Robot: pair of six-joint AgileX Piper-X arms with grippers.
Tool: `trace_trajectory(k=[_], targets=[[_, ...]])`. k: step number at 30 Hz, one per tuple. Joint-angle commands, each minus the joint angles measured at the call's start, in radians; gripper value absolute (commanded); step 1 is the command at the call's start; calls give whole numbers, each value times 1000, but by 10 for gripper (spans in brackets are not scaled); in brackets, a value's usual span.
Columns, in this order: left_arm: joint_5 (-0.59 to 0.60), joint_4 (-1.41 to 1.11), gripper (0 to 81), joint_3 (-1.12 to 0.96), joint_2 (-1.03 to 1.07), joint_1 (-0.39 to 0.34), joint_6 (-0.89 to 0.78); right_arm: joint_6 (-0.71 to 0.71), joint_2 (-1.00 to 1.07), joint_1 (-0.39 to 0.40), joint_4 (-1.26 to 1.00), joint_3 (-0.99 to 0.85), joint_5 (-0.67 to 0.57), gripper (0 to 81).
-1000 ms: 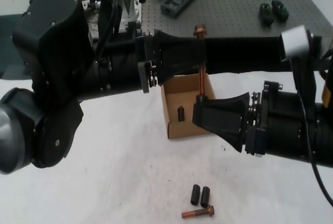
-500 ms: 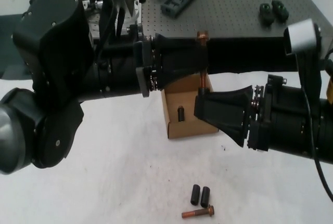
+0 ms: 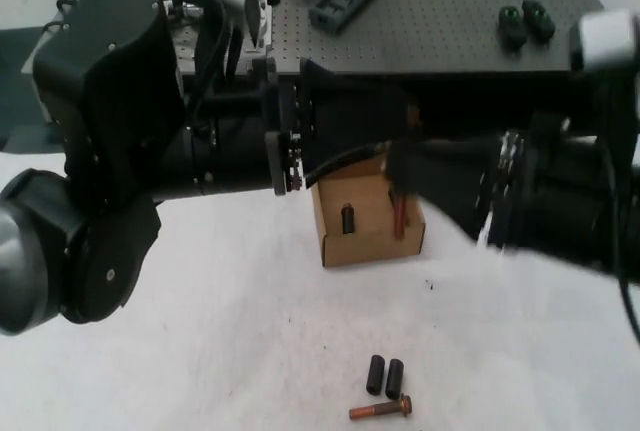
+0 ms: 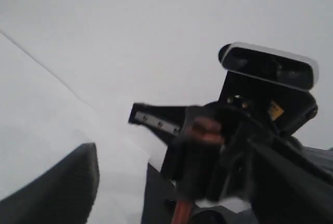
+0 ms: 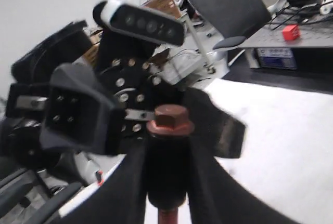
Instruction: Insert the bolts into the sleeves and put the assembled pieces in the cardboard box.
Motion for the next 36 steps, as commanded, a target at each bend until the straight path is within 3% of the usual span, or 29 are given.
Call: trace_trajectory(k=[1, 7, 20, 26, 29, 33, 36], targets=[[-9, 0, 537, -4, -11, -2, 24, -1, -11, -2, -13, -2, 8, 16], [-76, 43, 536, 2, -11, 5, 127, -82, 215, -50, 9, -175, 41, 16], [-430, 150, 536, 2, -9, 55, 305, -247, 874, -43, 502, -732, 387, 16], [-452, 153, 536, 2, -9, 55, 336, -341, 1041, -43, 693, -892, 503, 3], [-455, 166, 536, 2, -9, 55, 336, -348, 1076, -43, 729, -917, 508, 95], [-455, 197, 536, 2, -9, 55, 336, -348, 1092, -43, 757, -916, 508, 309], [-455, 219, 536, 2, -9, 55, 336, -348, 1092, -45, 750, -916, 508, 349]])
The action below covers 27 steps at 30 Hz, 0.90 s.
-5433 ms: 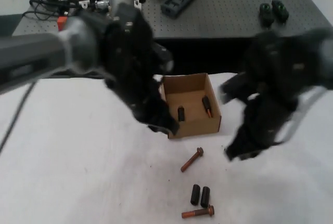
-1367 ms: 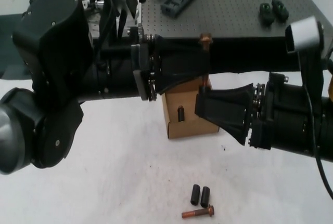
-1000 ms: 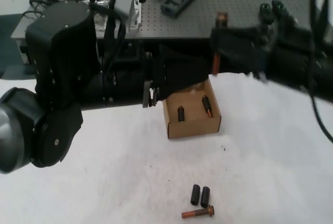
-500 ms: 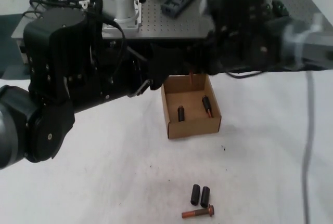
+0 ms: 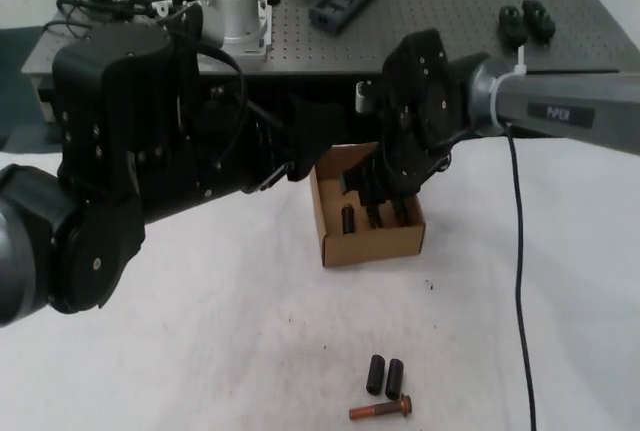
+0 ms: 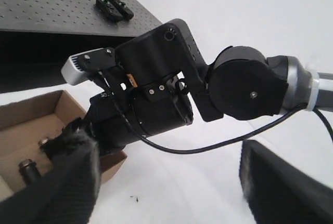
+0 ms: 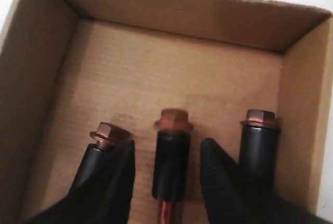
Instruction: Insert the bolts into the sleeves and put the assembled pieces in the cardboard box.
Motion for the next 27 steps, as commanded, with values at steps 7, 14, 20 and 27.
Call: trace_trajectory(k=[7, 14, 20, 27], targets=[[-9, 12, 536, -2, -9, 4, 14, -18, -156, -5, 50, -14, -46, 349], [-21, 12, 536, -2, -9, 40, 16, 25, -495, 24, 192, 188, -29, 349], [-21, 33, 536, -2, -9, 94, 20, 141, -620, 79, 285, 427, -31, 349], [-21, 119, 536, -2, -9, 111, 66, 236, -546, 167, 262, 523, -31, 349]])
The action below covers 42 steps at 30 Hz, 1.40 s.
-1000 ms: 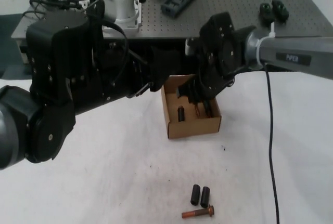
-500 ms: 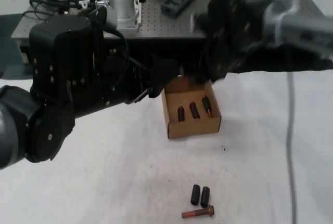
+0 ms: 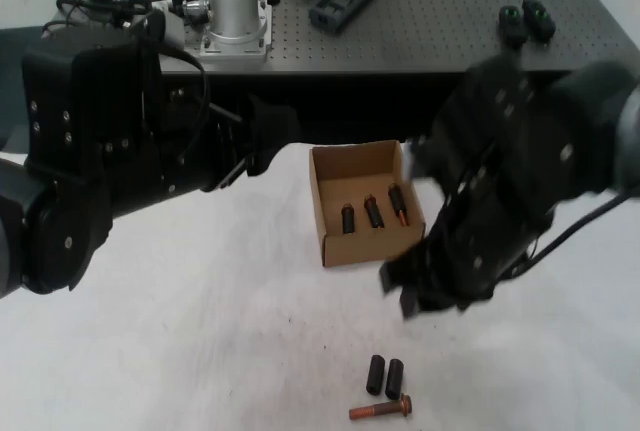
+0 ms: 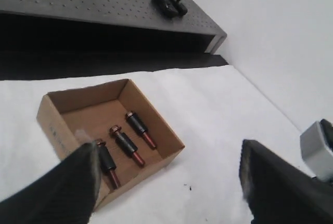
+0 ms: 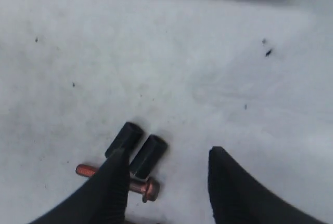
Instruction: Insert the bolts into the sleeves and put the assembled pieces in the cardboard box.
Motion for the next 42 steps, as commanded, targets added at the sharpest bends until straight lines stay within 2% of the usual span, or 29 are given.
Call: trace_trajectory(k=[1, 5, 11, 27, 29, 35, 39, 42], targets=[[4, 32, 536, -2, -9, 2, 21, 33, 42, 34, -22, 1, -2, 349], [8, 129, 536, -2, -14, 2, 31, 56, 107, 63, -56, 1, -2, 349], [8, 203, 536, -2, -13, 2, 78, 76, 183, 64, -67, 1, -2, 349], [6, 208, 536, -2, -78, 2, 108, 79, 220, 64, -107, 63, 21, 341], [6, 208, 536, -2, -78, 2, 108, 79, 220, 64, -115, 66, 21, 284], [6, 215, 536, -2, -78, 2, 131, 69, 220, 64, -170, 66, 21, 13], [6, 277, 536, -4, -78, -3, 220, 13, 218, 59, -178, 66, 21, 16], [6, 374, 482, -24, -70, -18, 331, -25, 186, 44, -163, 66, 21, 16]])
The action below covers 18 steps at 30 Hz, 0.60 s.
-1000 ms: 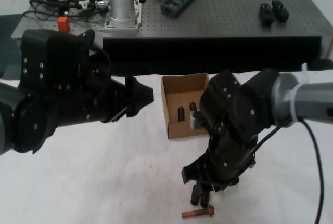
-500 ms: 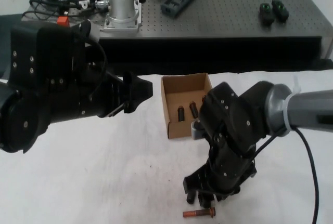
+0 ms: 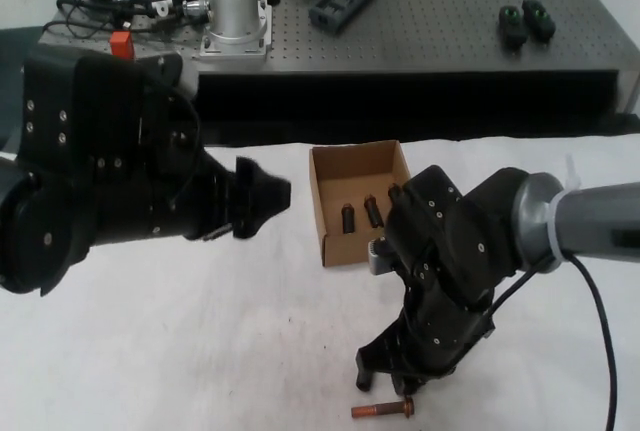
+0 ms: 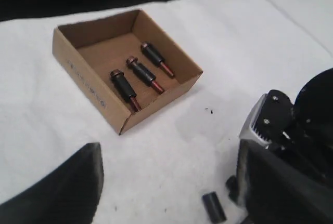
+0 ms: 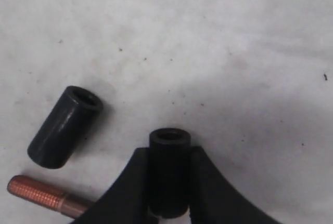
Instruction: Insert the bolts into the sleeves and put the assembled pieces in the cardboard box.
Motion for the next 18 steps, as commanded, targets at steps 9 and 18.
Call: trace_trajectory(k=[9, 18], targets=[[-13, 433, 391, -306, 214, -182, 374, -179, -304, -179, 150, 5, -22, 16], [-228, 813, 391, -625, 520, -379, 648, -261, -643, -464, 191, 165, -88, 16]])
